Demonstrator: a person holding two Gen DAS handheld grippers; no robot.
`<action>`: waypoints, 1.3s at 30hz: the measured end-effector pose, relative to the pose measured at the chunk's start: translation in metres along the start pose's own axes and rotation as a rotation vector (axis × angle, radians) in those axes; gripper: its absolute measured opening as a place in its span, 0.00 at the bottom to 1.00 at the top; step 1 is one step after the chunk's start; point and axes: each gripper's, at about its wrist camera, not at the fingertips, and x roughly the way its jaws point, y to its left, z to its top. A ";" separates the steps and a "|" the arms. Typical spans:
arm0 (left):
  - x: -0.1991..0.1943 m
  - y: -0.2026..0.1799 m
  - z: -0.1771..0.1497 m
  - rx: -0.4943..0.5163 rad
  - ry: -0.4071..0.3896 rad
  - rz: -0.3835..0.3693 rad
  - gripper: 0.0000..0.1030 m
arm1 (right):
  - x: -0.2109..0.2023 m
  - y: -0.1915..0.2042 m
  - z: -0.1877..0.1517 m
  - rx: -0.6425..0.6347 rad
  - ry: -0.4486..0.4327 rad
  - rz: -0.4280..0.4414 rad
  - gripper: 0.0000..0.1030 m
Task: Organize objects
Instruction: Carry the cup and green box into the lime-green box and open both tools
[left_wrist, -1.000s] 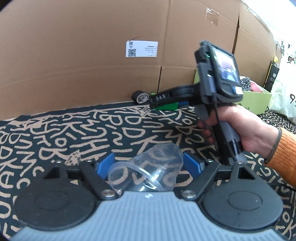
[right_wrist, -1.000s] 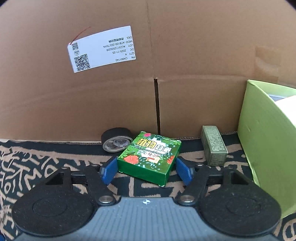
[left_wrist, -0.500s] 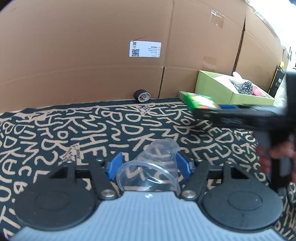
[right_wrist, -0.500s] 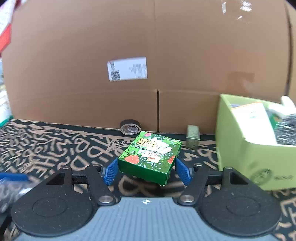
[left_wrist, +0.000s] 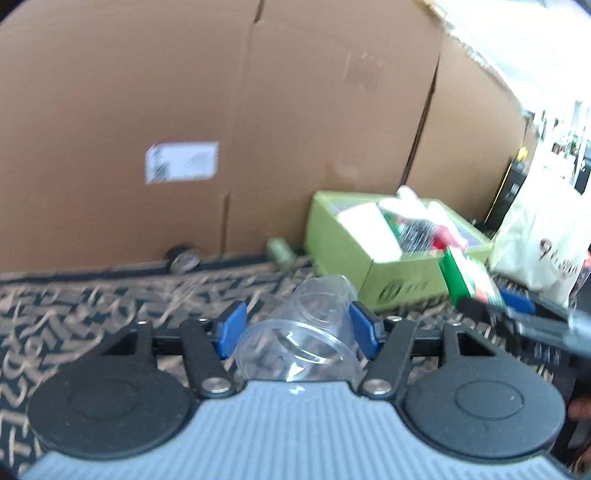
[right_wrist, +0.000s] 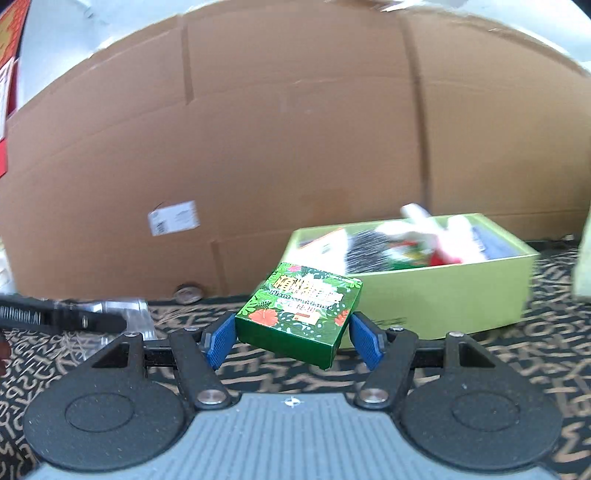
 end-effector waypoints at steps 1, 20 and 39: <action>0.003 -0.005 0.009 -0.006 -0.008 -0.017 0.59 | -0.003 -0.006 0.000 0.002 -0.012 -0.011 0.69; 0.182 -0.151 0.116 -0.111 0.075 -0.208 0.62 | 0.013 -0.101 0.052 -0.118 -0.129 -0.290 0.69; 0.213 -0.148 0.088 -0.020 -0.024 -0.135 1.00 | 0.065 -0.140 0.027 -0.056 -0.069 -0.217 0.85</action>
